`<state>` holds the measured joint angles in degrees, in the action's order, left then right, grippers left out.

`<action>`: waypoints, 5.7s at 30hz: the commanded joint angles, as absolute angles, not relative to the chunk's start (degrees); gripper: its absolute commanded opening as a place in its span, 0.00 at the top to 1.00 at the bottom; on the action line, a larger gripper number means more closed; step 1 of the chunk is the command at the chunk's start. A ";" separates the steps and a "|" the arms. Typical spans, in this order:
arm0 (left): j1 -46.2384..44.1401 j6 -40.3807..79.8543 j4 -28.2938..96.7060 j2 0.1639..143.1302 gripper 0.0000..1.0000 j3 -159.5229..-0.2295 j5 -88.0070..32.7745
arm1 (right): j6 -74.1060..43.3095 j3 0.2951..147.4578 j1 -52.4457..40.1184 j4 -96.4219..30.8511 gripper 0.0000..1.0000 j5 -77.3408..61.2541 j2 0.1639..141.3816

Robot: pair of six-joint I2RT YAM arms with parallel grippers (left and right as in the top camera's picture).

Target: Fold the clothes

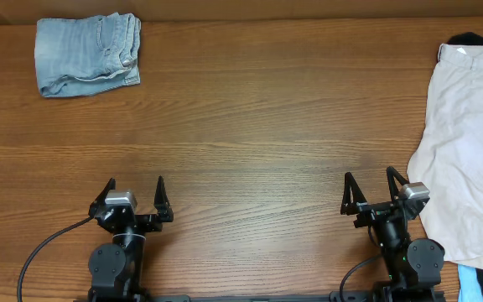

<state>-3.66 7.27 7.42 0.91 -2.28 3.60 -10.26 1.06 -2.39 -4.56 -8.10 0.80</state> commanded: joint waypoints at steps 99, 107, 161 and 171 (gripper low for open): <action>-3.25 6.39 7.01 0.27 0.00 -1.63 2.98 | -10.31 0.60 -2.57 -4.32 0.00 -7.55 0.16; -3.25 6.39 7.01 0.27 0.00 -1.63 2.98 | -10.31 0.60 -2.57 -4.29 0.00 -7.55 0.16; -3.44 -0.71 41.28 78.98 0.00 -96.16 -28.77 | -7.38 91.44 -1.93 -52.88 0.00 -11.62 63.70; -3.44 3.88 40.84 85.71 0.00 -99.61 -31.75 | -7.35 109.56 3.05 -63.35 0.00 -6.90 83.70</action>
<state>-3.66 2.48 41.30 84.47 -98.00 -29.67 -7.86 107.87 0.14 -62.89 -9.63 81.49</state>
